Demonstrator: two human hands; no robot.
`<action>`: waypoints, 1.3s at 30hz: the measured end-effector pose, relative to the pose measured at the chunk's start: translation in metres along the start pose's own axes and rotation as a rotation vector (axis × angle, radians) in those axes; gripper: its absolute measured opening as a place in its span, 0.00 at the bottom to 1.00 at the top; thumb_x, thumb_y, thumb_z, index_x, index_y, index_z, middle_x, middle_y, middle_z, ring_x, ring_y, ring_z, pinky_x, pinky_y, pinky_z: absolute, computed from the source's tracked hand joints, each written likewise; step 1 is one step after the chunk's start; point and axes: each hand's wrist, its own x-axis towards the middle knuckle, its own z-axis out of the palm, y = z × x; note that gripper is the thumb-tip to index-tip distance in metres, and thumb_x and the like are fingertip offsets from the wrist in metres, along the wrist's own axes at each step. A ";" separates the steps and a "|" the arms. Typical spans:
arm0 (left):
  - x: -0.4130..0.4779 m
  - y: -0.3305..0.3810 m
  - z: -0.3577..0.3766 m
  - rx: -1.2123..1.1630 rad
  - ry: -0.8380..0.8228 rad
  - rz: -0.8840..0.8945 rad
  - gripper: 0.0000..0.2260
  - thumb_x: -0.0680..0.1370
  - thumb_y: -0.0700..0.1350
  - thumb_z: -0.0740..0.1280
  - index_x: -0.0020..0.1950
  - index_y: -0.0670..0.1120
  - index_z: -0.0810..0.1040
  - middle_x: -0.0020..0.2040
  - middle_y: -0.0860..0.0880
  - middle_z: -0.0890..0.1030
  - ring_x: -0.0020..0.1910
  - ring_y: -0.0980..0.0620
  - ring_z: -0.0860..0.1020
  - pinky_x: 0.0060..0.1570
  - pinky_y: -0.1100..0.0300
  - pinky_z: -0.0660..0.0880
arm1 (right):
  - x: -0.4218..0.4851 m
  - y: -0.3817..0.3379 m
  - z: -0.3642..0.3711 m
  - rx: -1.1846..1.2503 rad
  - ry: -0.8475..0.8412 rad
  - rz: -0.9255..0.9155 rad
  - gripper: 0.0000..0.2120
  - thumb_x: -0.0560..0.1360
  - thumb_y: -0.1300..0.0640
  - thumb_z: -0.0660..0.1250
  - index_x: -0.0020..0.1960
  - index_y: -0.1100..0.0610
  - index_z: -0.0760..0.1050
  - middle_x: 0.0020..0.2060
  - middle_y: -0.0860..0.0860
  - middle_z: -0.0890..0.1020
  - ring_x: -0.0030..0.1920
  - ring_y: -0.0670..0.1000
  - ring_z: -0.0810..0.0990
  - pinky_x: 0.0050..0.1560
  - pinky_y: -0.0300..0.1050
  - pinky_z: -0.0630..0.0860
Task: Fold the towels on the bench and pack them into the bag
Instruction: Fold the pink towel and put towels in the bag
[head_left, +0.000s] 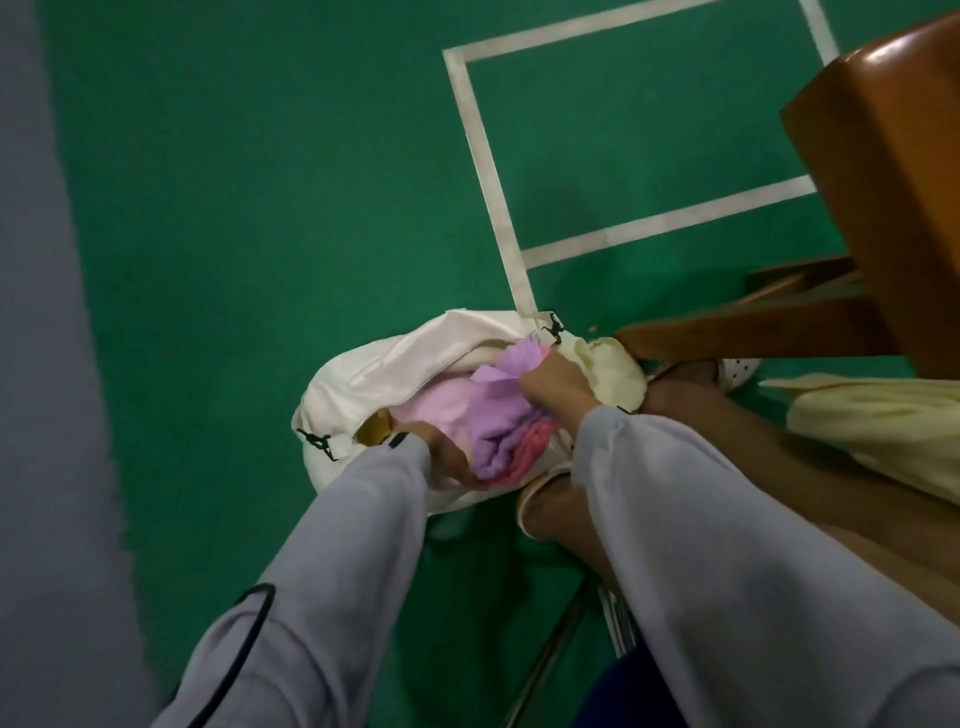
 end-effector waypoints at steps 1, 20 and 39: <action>0.002 0.005 0.000 0.085 -0.056 -0.012 0.41 0.66 0.74 0.73 0.74 0.57 0.72 0.72 0.52 0.75 0.66 0.46 0.76 0.65 0.52 0.71 | 0.000 -0.004 -0.002 0.037 0.052 -0.001 0.19 0.75 0.51 0.66 0.63 0.58 0.75 0.59 0.57 0.80 0.57 0.60 0.80 0.56 0.49 0.77; -0.032 -0.019 -0.031 -0.125 -0.225 -0.152 0.20 0.73 0.57 0.77 0.59 0.47 0.82 0.55 0.47 0.82 0.51 0.48 0.79 0.57 0.56 0.77 | -0.010 0.021 0.068 0.318 -0.167 0.162 0.30 0.79 0.51 0.69 0.76 0.63 0.66 0.71 0.60 0.73 0.70 0.60 0.74 0.65 0.47 0.74; 0.066 0.029 -0.013 0.669 0.747 0.339 0.52 0.65 0.72 0.67 0.80 0.61 0.41 0.83 0.50 0.44 0.82 0.40 0.46 0.76 0.34 0.52 | 0.038 0.038 0.036 0.034 0.476 -0.068 0.20 0.81 0.61 0.60 0.72 0.56 0.69 0.69 0.56 0.75 0.69 0.60 0.73 0.70 0.57 0.69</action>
